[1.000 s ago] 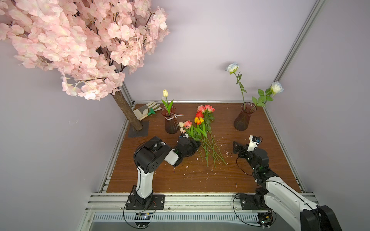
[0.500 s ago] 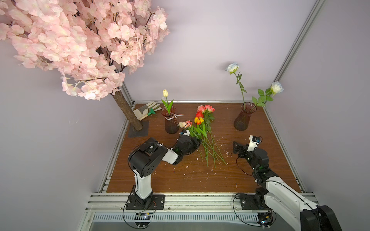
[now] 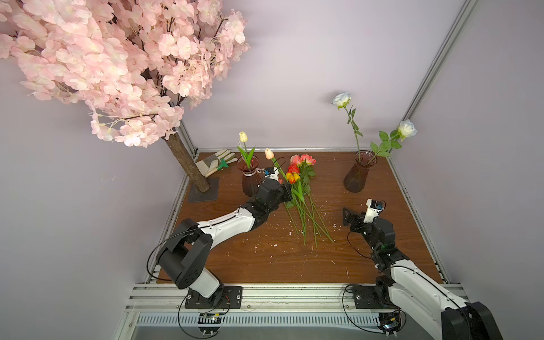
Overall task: Arrange the flowers in different vases according to their variety
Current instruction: Pick up the flower at the center of the board, then insert the flower into the vase.
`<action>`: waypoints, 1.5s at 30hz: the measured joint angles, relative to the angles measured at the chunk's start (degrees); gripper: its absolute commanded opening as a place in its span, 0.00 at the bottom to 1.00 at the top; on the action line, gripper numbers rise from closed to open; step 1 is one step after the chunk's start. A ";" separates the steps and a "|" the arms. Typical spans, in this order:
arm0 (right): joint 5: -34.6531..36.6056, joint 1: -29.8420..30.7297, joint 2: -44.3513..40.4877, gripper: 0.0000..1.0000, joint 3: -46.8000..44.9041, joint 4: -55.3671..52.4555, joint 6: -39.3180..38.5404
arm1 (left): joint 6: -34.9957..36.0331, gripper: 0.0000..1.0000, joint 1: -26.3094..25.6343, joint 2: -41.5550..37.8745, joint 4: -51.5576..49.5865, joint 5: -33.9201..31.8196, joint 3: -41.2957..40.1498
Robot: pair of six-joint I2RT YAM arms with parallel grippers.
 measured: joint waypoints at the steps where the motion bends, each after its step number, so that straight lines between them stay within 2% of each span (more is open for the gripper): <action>1: 0.00 0.00 0.00 0.99 0.00 0.00 0.00 | 1.86 0.00 0.24 -1.14 -0.96 -1.22 0.37; 8: -0.02 0.00 0.04 1.00 0.00 0.00 0.00 | 16.09 0.00 4.15 -8.11 -5.33 -11.15 2.69; 14: -0.04 0.00 0.70 1.00 0.00 0.04 0.00 | 27.87 0.00 6.34 -10.43 -6.03 -18.91 7.41; 17: -0.07 0.00 0.96 0.99 0.00 0.04 0.00 | 32.11 0.00 7.67 -10.62 -6.03 -20.81 10.73; 23: -0.11 0.00 1.20 0.99 0.00 0.11 0.02 | 36.33 0.00 12.20 -10.82 -5.75 -22.23 14.38; 33: -0.20 0.00 1.55 1.00 0.00 0.26 0.02 | 37.92 0.01 16.04 -10.25 -4.94 -22.18 13.66; 36: -0.22 0.00 1.55 0.99 0.00 0.28 0.02 | 37.31 0.12 16.39 -9.42 -4.57 -21.66 12.24; 39: -0.22 0.00 1.55 0.99 0.00 0.26 0.02 | 35.63 0.33 16.48 -8.35 -4.57 -21.16 10.64; 40: -0.22 0.00 1.55 1.00 0.00 0.26 0.02 | 34.77 0.37 16.50 -8.31 -4.63 -20.94 10.10; 45: -0.22 0.00 1.55 0.99 0.00 0.26 0.02 | 30.62 0.50 16.52 -9.03 -6.93 -18.84 8.24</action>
